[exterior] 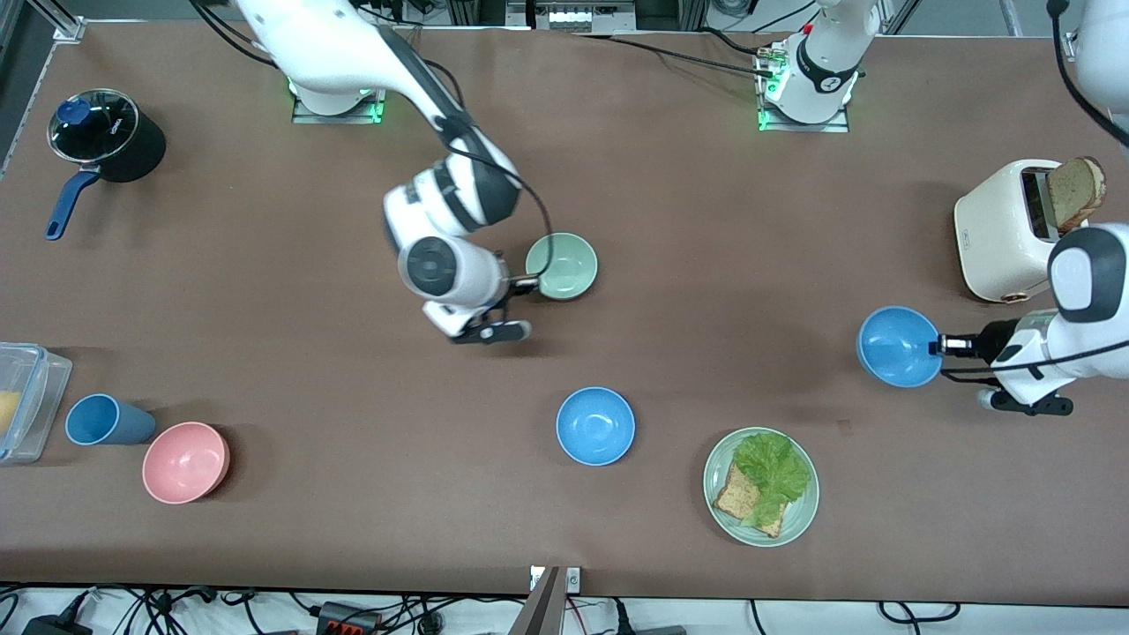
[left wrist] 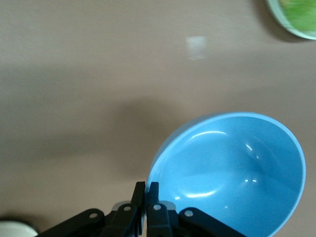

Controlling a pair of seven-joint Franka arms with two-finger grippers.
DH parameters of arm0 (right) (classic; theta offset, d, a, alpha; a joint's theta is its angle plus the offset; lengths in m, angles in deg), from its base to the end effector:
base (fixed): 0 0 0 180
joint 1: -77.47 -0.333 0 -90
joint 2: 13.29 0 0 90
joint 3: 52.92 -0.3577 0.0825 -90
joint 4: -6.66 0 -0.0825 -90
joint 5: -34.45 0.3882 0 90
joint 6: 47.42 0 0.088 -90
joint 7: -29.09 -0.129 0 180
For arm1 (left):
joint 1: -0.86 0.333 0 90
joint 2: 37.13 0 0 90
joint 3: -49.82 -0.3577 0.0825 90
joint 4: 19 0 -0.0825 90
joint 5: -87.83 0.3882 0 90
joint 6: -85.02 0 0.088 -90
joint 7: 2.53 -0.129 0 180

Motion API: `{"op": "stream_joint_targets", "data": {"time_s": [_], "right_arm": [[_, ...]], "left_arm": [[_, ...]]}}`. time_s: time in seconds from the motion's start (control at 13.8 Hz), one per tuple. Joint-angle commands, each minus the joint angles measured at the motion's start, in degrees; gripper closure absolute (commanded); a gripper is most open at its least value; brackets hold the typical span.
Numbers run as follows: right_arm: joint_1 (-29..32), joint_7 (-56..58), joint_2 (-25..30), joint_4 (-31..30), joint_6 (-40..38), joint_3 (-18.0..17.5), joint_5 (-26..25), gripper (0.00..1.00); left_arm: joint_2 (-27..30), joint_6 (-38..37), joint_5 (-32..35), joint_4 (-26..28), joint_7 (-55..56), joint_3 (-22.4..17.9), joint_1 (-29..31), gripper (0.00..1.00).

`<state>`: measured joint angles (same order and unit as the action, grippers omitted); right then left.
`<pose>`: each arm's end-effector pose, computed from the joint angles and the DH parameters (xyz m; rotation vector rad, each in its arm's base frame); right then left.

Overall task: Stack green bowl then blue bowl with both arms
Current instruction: 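Release the green bowl with the right gripper while the left gripper carries the blue bowl, then carry the blue bowl over the green bowl with the left gripper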

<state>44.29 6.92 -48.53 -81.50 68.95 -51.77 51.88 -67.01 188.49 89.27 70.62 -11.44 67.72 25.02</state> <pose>0.5943 0.4014 0.2967 -2.9542 -0.0332 0.3309 0.6688 0.1052 0.3482 2.9541 -0.0531 -0.3492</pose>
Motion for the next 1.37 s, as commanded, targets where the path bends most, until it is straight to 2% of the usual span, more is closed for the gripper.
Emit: {"op": "stream_joint_targets", "data": {"time_s": [0.0, 0.14, 0.36, 0.58, 0.72, 0.8, 1.01, 1.16, 1.3], "right_arm": [[0.0, -0.9, 7.1, -0.5, -4.5, 6.5, -0.3, 0.0], [0.3, 0.5, 9.2, -0.5, -4.6, 12.6, -0.4, 0.0], [0.2, 4.6, 11.2, 1.3, -6.6, 21.3, -1.8, 0.0], [0.4, 13.1, 11.7, 5.2, -11.5, 29.3, -2.8, 0.0], [0.4, 16.9, 12.1, 6.1, -13.8, 33.2, -2.7, 0.0], [0.4, 18.4, 12.7, 6.1, -14.3, 34.4, -2.5, 0.0], [0.4, 19.0, 13.8, 6.1, -14.5, 36.0, -2.4, 0.0], [3.0, 18.8, 14.6, 6.2, -14.5, 34.8, -2.2, 0.0], [9.8, 18.8, 15.8, 8.1, -14.8, 27.5, -2.8, 0.0]], "left_arm": [[8.3, -8.8, -4.7, 0.9, 2.8, 2.2, 0.8, 0.99], [12.2, -13.9, -6.8, 0.9, 6.8, 2.7, 0.4, 0.99], [15.7, -17.9, -7.0, 1.1, 21.0, 9.8, 0.3, 0.99], [14.9, -16.8, -13.4, 1.5, 40.9, 16.2, 0.1, 0.99], [13.6, -16.1, -13.7, 1.9, 46.9, 19.5, -0.7, 0.99], [13.3, -15.6, -14.1, 1.9, 50.0, 19.9, -1.8, 0.99], [9.0, -11.6, -14.2, 2.4, 62.1, 20.0, -7.9, 0.99], [5.2, -7.1, -13.9, 2.5, 71.5, 19.9, -13.2, 0.99], [4.1, -3.4, -14.3, 2.4, 74.0, 20.1, -14.9, 0.99]]}}
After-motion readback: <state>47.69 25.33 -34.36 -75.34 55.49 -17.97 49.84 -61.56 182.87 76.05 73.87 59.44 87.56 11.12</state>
